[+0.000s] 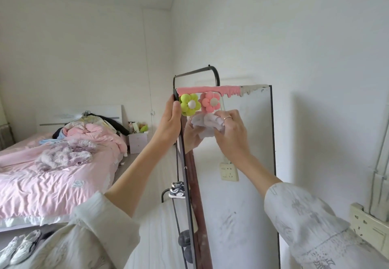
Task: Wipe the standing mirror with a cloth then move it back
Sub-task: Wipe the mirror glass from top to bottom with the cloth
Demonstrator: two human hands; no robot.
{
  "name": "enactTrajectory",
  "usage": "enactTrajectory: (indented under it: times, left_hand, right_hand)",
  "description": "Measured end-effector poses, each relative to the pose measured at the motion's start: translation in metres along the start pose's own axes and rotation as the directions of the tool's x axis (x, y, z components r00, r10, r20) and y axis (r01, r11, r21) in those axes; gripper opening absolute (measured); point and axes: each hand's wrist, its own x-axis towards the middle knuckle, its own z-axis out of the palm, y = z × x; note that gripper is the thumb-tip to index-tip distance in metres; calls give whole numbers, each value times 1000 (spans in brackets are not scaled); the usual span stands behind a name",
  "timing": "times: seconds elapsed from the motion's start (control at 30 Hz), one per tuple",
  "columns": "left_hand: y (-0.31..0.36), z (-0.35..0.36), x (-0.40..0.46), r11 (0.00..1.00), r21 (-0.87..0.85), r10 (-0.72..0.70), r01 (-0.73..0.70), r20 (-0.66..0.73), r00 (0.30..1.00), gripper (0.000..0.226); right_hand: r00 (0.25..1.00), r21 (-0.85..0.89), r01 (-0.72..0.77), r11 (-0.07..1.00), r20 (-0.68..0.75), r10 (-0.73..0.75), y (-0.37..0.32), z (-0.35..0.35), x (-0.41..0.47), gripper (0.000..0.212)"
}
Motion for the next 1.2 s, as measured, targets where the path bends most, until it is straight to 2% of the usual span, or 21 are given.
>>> enactTrajectory:
  times: [0.1,0.17,0.3,0.33,0.4,0.43,0.47,0.5,0.57,0.63,0.7,0.83,0.93,1.0,1.07,1.13,1.17,1.2]
  left_hand:
    - [-4,1,0,997,-68,-39,38,-9,999,28]
    - [-5,1,4,992,-92,-91,89,-25,996,26]
    - [-9,0,7,997,-15,-78,77,-81,994,26]
    - [-9,0,8,998,11,-64,65,-89,994,29]
    - [-8,0,10,997,38,-62,67,-105,993,33]
    - [-7,0,12,996,44,-72,77,-105,992,34]
    - [-5,1,14,995,50,-84,89,-102,991,36]
    - [-4,2,15,994,60,-87,93,-102,991,37]
    - [1,4,16,995,81,-47,55,-101,994,40]
    - [3,7,19,996,88,-5,12,-78,997,43]
    - [4,10,23,996,88,13,-6,-77,997,41]
    - [2,13,29,997,76,17,-8,-125,992,26]
    - [1,12,31,996,81,-13,25,-147,989,23]
    - [0,12,31,994,100,-19,36,-166,986,24]
    - [-1,12,31,990,133,-18,43,-189,982,24]
    - [-2,14,30,988,143,-22,56,-225,974,22]
    - [-1,16,29,988,142,-18,54,-244,970,21]
    - [-1,18,28,988,148,-6,47,-262,965,20]
  right_hand:
    - [991,77,132,988,-2,-132,-16,4,-1,34]
    - [989,147,147,978,1,-148,-22,6,-1,33]
    - [966,236,130,963,189,-177,-19,7,-21,29]
    - [938,251,102,963,298,-177,-17,5,-27,30]
    - [799,251,40,967,574,-181,-14,-5,-33,35]
    - [721,243,20,970,668,-183,-12,-12,-32,35]
    - [691,240,1,971,701,-174,-10,-19,-30,29]
    - [724,244,-26,969,673,-150,-7,-25,-25,19]
    - [889,170,-2,985,452,-76,0,-34,-10,12]
    - [962,74,48,996,263,-66,2,-35,6,29]
    - [971,55,103,993,213,-112,-7,-31,15,35]
    - [950,97,237,967,184,-252,-24,-12,8,29]
    - [943,217,224,950,196,-267,-30,-3,-3,33]
    - [932,227,191,955,262,-249,-25,0,-11,35]
    - [880,196,211,958,389,-273,-18,0,-23,33]
    - [733,189,284,940,589,-340,-11,-8,-31,27]
    - [648,184,312,932,676,-350,-7,-14,-30,28]
    - [596,177,308,935,730,-334,-4,-22,-26,32]
